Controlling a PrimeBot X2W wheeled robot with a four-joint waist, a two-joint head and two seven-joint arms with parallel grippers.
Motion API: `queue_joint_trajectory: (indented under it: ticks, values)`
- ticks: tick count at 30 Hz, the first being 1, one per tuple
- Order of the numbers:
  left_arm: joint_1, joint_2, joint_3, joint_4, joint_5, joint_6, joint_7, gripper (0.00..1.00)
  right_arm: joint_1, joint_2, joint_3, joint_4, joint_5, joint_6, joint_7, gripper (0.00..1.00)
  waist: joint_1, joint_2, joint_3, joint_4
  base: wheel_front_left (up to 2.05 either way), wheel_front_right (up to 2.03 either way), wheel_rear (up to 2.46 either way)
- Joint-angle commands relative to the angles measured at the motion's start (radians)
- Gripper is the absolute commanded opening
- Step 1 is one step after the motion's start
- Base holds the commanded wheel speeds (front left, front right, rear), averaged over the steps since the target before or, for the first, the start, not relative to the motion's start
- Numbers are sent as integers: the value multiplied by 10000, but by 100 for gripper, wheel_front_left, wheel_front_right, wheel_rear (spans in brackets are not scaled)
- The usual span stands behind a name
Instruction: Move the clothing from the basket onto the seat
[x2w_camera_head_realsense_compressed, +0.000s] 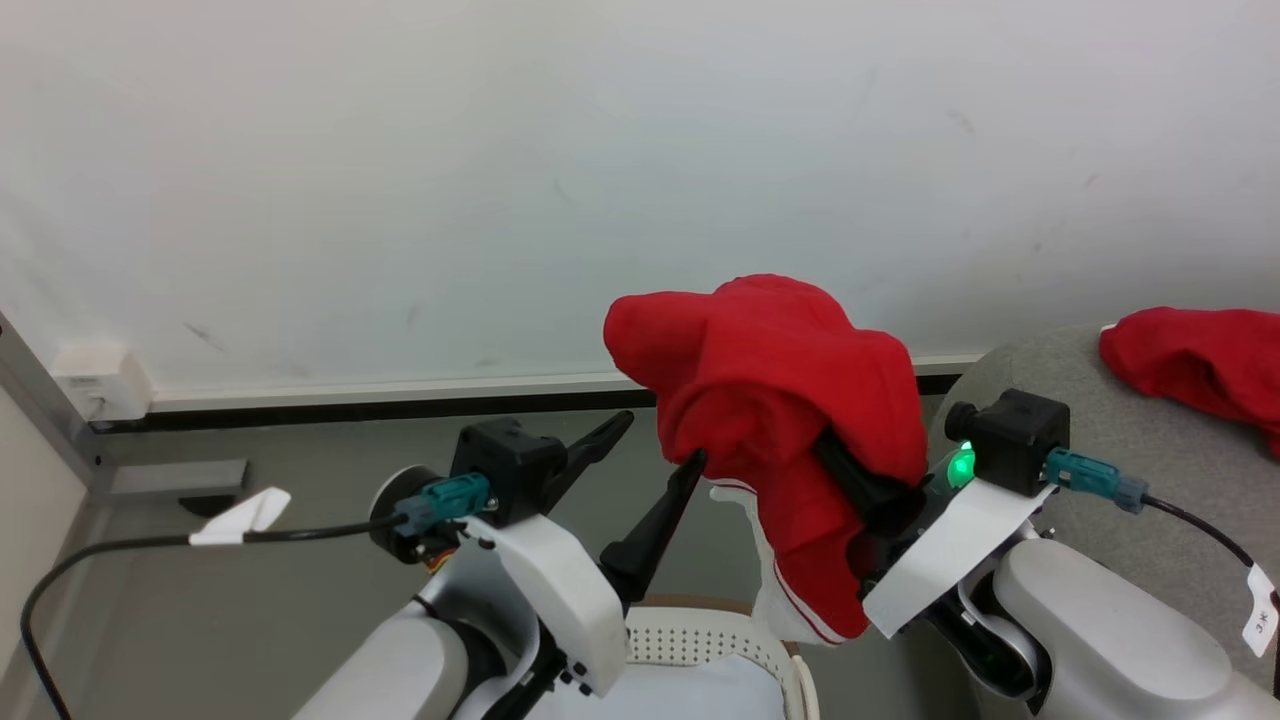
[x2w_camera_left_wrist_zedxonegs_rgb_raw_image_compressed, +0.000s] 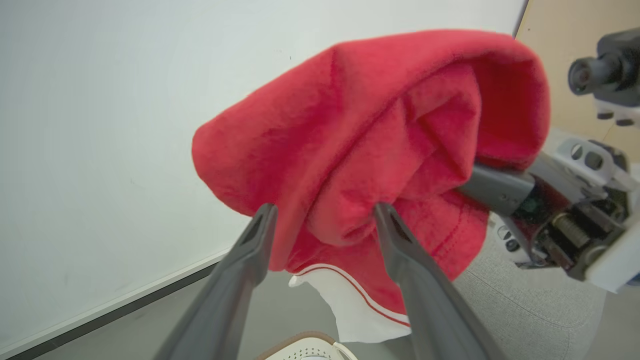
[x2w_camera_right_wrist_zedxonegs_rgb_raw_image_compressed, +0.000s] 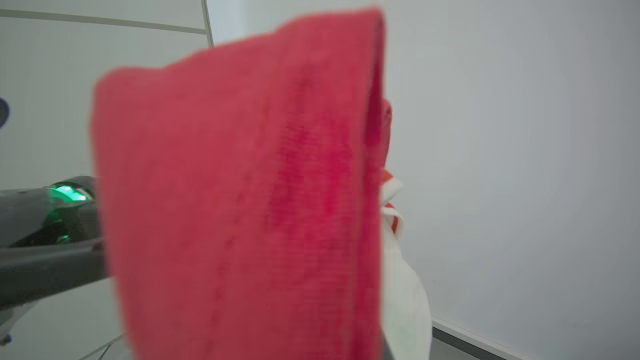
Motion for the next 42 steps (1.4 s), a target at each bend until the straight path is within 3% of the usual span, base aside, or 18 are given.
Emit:
queue_joint_trajectory:
  ticks: [1, 15, 34, 38, 42]
  values:
    - [166, 52, 7, 24, 161, 30, -46, 100, 167, -77, -169, -47, -73, -22, -50, 0, -1, -1, -3, -29, 0, 0, 0]
    - [236, 130, 49, -48, 91, 177, -197, 100, 315, -289, -804, -194, -448, -22, -45, 0, -1, -1, 168, -851, 0, 0, 0]
    - [-94, -71, -263, -65, 172, 63, -409, 100, 589, -849, -1532, -634, -826, -22, -44, 0, -1, -1, 1052, -3998, 0, 0, 0]
    - [-230, -116, -382, -78, 247, 25, -366, 100, 739, -1046, -1982, -754, -935, -22, -46, 0, -1, -1, 1359, -4243, 0, 0, 0]
    - [-659, -205, -571, -230, 361, -104, -228, 100, 722, -1132, -3108, -844, -1219, -22, -45, 0, -1, -1, 2219, -4109, 0, 0, 0]
